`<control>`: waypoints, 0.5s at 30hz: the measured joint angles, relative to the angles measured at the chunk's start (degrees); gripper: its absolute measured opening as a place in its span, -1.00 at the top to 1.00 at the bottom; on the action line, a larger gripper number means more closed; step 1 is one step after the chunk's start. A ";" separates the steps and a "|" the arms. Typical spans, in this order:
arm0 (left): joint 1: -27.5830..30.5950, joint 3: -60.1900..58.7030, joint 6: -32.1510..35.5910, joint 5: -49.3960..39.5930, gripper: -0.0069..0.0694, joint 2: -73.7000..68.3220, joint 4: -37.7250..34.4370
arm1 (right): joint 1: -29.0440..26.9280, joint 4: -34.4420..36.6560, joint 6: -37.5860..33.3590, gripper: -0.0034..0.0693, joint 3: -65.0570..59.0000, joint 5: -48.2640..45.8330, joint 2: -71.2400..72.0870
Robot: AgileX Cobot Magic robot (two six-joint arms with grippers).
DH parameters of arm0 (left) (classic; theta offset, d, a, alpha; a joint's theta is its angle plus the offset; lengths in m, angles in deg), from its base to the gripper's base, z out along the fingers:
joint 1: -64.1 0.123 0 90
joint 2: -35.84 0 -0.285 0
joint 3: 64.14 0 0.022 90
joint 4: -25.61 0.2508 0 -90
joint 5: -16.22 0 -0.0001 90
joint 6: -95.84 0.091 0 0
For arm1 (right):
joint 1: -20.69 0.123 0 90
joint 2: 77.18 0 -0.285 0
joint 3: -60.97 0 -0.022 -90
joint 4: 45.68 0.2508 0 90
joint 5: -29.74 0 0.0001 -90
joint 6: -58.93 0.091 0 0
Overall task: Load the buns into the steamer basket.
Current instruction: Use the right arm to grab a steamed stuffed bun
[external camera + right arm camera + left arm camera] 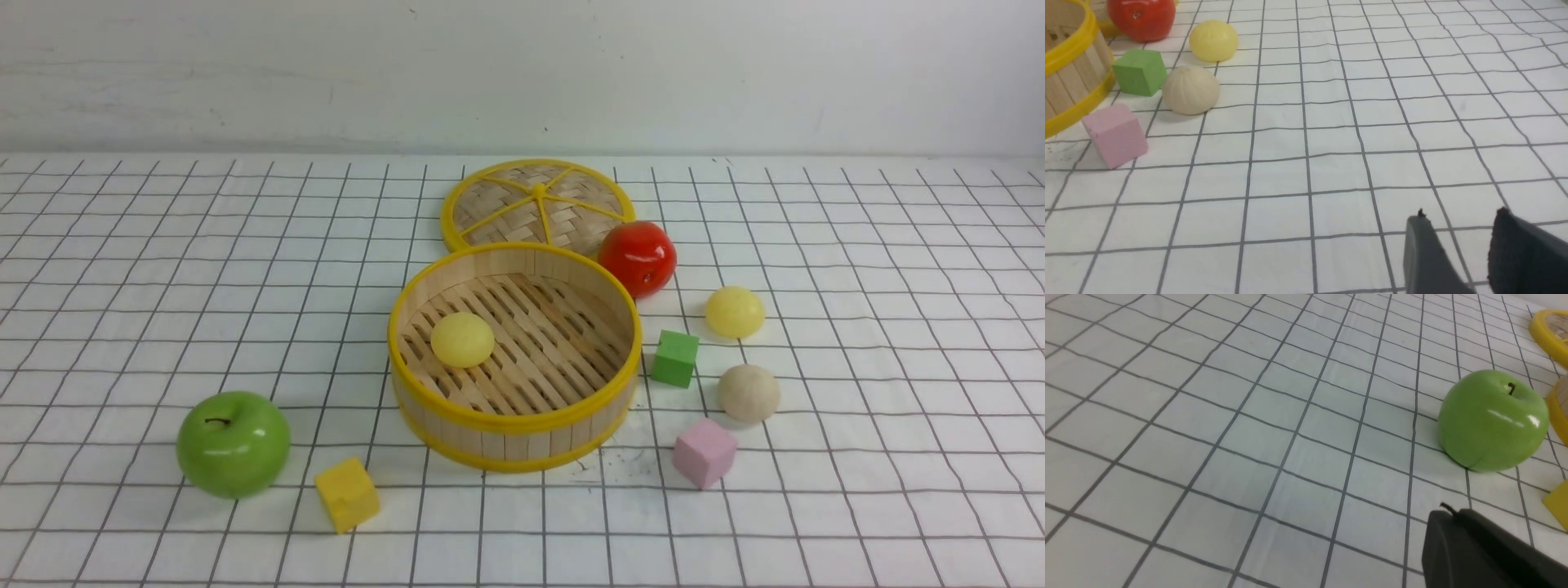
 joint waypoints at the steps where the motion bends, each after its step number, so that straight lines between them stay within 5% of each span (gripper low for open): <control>1: 0.00 0.00 0.00 0.00 0.85 0.00 0.00 | 0.00 -0.59 0.00 0.24 -0.05 0.45 0.00; 15: 0.00 0.00 0.00 0.00 0.85 0.00 0.00 | 0.00 5.15 1.24 0.24 -0.56 33.38 0.00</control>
